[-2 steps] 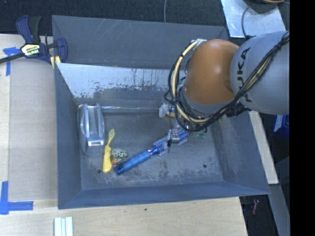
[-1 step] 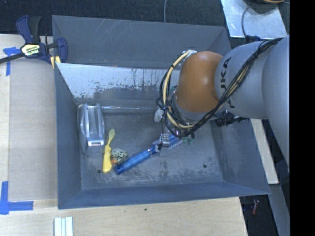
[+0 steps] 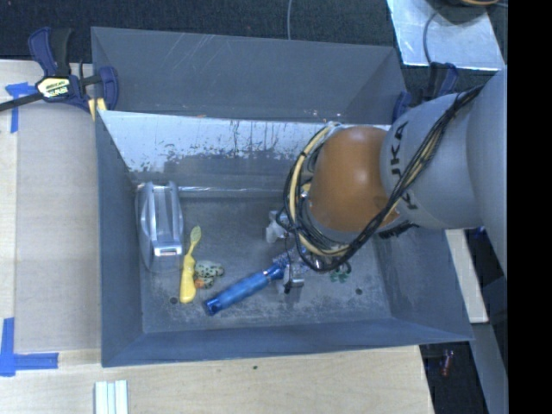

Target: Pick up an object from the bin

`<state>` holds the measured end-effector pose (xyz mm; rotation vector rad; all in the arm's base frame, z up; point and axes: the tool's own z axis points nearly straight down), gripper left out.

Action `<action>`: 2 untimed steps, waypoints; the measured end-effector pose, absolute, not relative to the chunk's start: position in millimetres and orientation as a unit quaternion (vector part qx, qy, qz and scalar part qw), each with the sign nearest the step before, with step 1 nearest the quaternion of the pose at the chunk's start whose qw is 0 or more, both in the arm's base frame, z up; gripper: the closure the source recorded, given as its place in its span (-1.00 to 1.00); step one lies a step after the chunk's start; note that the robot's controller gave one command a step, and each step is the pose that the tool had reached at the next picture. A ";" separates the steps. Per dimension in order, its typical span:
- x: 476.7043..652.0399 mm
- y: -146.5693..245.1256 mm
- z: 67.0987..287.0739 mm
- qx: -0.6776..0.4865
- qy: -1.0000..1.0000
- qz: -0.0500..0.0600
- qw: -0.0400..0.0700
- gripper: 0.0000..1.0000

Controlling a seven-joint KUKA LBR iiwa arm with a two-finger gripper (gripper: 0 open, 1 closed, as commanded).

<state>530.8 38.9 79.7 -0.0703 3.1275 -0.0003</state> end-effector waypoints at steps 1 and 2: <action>518.1 49.5 78.1 -0.233 0.972 -0.001 0.004 -1.00; 516.4 60.2 74.0 -0.223 0.975 -0.001 0.003 -1.00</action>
Offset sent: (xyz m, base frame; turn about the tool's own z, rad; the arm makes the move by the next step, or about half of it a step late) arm -0.0168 0.0334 -0.0097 -0.1367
